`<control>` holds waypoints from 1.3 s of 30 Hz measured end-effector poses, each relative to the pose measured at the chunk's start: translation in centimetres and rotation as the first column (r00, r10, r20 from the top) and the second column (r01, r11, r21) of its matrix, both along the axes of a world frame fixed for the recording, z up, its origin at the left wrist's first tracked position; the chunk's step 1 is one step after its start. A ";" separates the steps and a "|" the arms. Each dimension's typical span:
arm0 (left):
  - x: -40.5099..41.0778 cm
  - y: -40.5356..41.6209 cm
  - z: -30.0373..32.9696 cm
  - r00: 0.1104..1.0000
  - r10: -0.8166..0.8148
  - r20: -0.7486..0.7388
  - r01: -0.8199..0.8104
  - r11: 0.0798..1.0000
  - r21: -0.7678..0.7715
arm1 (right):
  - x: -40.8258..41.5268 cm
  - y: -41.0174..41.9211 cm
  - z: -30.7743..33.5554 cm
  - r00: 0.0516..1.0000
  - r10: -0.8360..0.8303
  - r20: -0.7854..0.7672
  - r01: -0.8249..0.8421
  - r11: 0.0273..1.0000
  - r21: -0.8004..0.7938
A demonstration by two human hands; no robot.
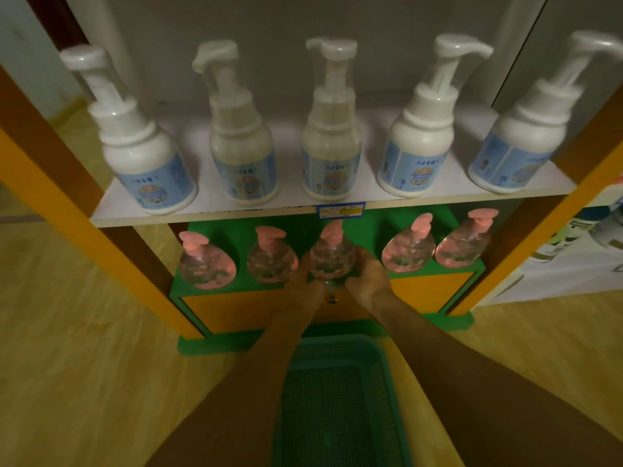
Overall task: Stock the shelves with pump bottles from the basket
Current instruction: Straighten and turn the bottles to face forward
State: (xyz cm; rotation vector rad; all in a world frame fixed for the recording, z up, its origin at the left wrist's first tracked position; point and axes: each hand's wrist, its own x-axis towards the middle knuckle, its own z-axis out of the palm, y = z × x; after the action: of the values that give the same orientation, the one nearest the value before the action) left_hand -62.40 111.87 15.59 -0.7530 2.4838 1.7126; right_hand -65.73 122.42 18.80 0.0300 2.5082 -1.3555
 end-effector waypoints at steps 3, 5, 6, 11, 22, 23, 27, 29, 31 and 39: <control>0.0 -0.1 -0.2 1.000 -0.001 -0.008 0.001 1.000 -0.005 | 0.0 -0.1 0.0 1.000 -0.021 0.023 0.022 0.999 -0.040; -0.1 -0.1 -0.5 1.000 0.017 -0.014 -0.017 1.000 0.018 | 0.0 -0.1 -0.1 0.999 -0.033 0.028 0.035 0.998 -0.057; -0.1 -0.1 -0.5 1.000 0.023 -0.020 -0.022 0.999 0.029 | 0.0 -0.1 -0.1 0.999 -0.033 0.030 0.034 0.998 -0.056; -0.2 0.0 -0.4 1.000 0.003 -0.031 -0.002 0.999 0.043 | -0.1 -0.1 -0.1 0.999 -0.030 0.021 0.031 0.998 -0.054; -0.2 0.2 0.0 0.996 0.025 -0.084 -0.025 1.000 0.002 | -0.2 -0.1 -0.2 0.999 -0.014 0.033 0.015 0.999 -0.048; -0.2 0.3 0.1 0.995 0.033 -0.095 -0.032 0.999 0.005 | -0.2 -0.1 -0.2 0.999 -0.011 0.031 0.012 0.999 -0.050; -0.1 0.8 0.9 0.985 0.055 -0.163 -0.070 0.994 -0.089 | 0.0 0.1 0.2 0.999 -0.021 0.037 0.024 0.996 -0.084; 0.0 1.2 1.5 0.980 0.053 -0.194 -0.072 0.993 -0.095 | 0.2 0.3 0.4 0.999 -0.022 0.037 0.026 0.995 -0.098; 0.3 1.4 2.0 0.977 0.056 -0.208 -0.079 0.991 -0.106 | 0.4 0.8 0.8 0.999 -0.017 0.035 0.021 0.995 -0.102; 0.8 2.6 3.0 0.976 0.069 -0.204 -0.102 0.983 -0.155 | 0.6 3.0 1.5 1.000 -0.027 0.015 0.028 0.997 -0.068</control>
State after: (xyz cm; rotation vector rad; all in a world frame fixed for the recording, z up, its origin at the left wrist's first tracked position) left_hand -61.59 114.47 18.55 -0.7458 2.7951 1.7025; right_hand -65.11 125.38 20.27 0.0597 2.4565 -1.4457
